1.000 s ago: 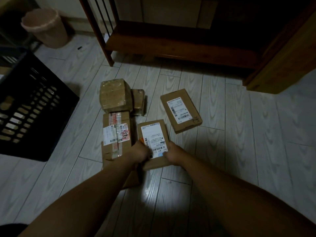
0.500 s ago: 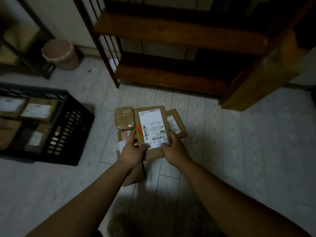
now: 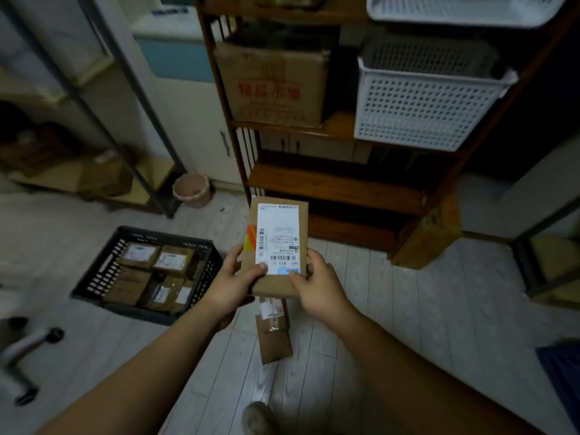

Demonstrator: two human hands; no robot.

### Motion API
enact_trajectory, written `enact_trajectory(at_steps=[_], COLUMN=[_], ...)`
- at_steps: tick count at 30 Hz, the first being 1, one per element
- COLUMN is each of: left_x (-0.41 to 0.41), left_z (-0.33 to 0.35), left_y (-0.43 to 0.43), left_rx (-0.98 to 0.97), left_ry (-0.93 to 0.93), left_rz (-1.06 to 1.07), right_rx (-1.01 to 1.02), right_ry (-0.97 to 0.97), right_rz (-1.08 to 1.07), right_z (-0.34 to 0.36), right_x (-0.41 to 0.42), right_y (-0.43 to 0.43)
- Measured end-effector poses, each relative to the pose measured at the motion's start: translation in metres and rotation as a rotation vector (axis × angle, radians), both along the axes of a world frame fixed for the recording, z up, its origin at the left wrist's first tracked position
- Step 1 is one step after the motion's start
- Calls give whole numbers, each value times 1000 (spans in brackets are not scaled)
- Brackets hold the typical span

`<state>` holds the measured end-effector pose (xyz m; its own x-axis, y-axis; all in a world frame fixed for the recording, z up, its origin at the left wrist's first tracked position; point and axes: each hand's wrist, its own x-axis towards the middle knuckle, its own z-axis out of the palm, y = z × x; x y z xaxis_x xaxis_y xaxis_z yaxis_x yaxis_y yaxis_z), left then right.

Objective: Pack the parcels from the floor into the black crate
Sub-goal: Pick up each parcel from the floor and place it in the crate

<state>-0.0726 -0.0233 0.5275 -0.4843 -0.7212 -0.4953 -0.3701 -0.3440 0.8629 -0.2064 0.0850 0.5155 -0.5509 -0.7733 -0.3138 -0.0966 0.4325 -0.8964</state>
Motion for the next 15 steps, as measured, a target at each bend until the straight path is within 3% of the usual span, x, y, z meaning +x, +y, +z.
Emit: enact_trajectory(at_steps=[15], left_x=[103], left_z=[135], left_y=[-3], left_rx=[-198], left_ry=[215], left_rz=[112], right_rx=[-216], right_ry=[51], right_rz=[257], right_z=[152], right_x=[73], right_y=[1])
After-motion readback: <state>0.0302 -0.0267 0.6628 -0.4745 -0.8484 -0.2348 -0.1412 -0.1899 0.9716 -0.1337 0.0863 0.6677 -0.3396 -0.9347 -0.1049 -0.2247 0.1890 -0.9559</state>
